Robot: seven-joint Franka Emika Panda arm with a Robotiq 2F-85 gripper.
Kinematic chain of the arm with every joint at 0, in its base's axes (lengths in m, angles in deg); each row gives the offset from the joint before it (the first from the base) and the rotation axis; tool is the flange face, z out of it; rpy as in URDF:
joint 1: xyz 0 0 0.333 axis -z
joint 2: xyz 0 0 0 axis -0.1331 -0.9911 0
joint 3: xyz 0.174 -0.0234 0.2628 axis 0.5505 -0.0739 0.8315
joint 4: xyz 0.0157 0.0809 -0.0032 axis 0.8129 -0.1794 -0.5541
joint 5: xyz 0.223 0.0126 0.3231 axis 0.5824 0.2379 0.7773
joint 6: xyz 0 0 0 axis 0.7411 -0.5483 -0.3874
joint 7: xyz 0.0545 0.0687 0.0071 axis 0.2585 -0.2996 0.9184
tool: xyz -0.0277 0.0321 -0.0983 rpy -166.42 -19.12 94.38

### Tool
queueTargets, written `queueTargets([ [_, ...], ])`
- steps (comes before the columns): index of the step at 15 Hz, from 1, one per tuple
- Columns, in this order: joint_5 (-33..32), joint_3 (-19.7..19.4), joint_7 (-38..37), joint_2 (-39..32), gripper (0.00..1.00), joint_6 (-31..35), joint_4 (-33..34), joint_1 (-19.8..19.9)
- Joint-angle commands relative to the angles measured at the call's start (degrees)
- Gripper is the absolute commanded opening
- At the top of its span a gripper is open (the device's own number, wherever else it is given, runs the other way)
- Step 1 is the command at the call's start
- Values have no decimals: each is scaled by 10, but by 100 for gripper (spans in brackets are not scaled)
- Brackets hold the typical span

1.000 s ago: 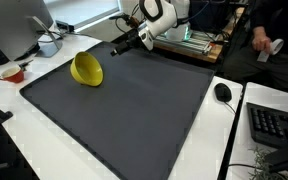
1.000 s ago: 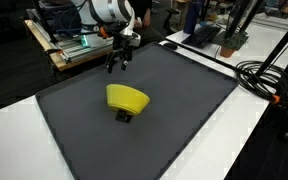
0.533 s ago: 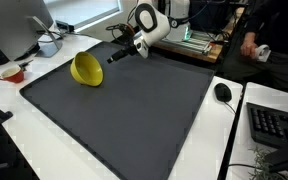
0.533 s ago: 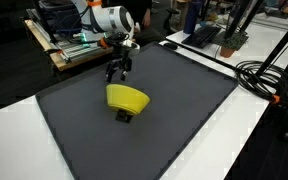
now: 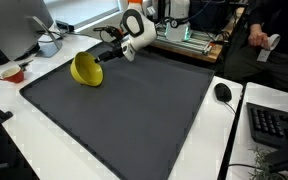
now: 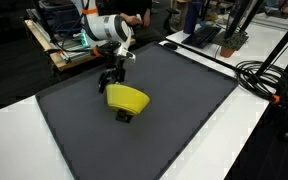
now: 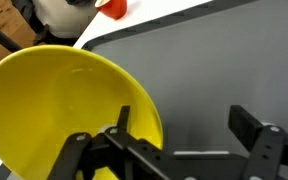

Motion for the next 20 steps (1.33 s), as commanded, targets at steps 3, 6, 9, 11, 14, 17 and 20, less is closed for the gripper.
queueTargets([
  [3, -6, 5, -2, -7, 100, 10, 8, 6],
  [6, -18, 4, 0, -19, 91, 24, 20, 10],
  [9, -44, 3, -8, -24, 87, 30, 24, 13],
  [11, -66, 1, -18, -28, 83, 22, 27, 16],
  [14, -96, -1, -33, -31, 65, 9, 27, 22],
  [17, -117, -2, -48, -35, 38, 12, 30, 31],
  [20, -131, 2, -64, -35, 17, 9, 28, 35],
])
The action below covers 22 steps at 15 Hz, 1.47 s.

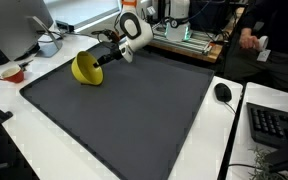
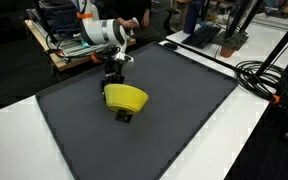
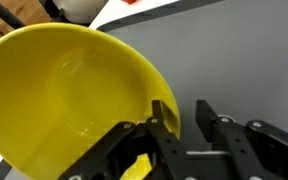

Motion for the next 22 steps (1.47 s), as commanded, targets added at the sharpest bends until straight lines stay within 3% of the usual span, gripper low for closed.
queueTargets([
  [1, -3, 12, -11, -5, 9, -9, 8, 0],
  [2, -3, 13, -12, -5, 3, -10, 9, 0],
  [4, -2, 18, -13, -4, 0, -9, 11, -3],
  [17, -2, 24, -11, 6, 1, -26, -2, -11],
  [22, -2, 22, -8, 47, 1, -40, -33, -14],
])
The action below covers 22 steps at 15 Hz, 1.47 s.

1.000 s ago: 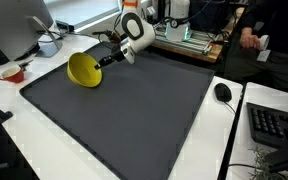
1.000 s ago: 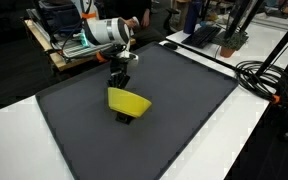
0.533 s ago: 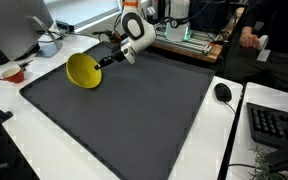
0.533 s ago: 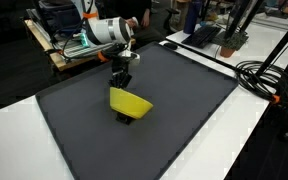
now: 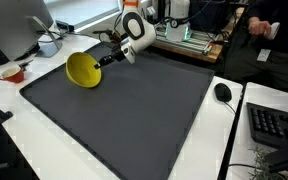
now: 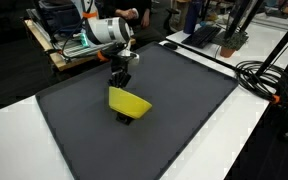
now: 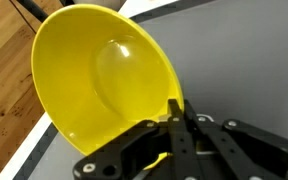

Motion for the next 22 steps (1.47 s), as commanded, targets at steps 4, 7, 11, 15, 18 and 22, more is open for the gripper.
queueTargets([
  [4, 0, -5, 4, 72, 1, -21, -57, -6],
  [7, 1, -4, 8, 94, 1, -10, -74, -8],
  [11, 1, -6, 7, 121, 1, -4, -93, -10],
  [15, 1, -9, 14, 136, 1, -2, -102, -12],
  [18, 1, -9, 16, 143, 1, 0, -106, -13],
  [22, 2, -8, 6, 122, 5, 2, -94, -14],
])
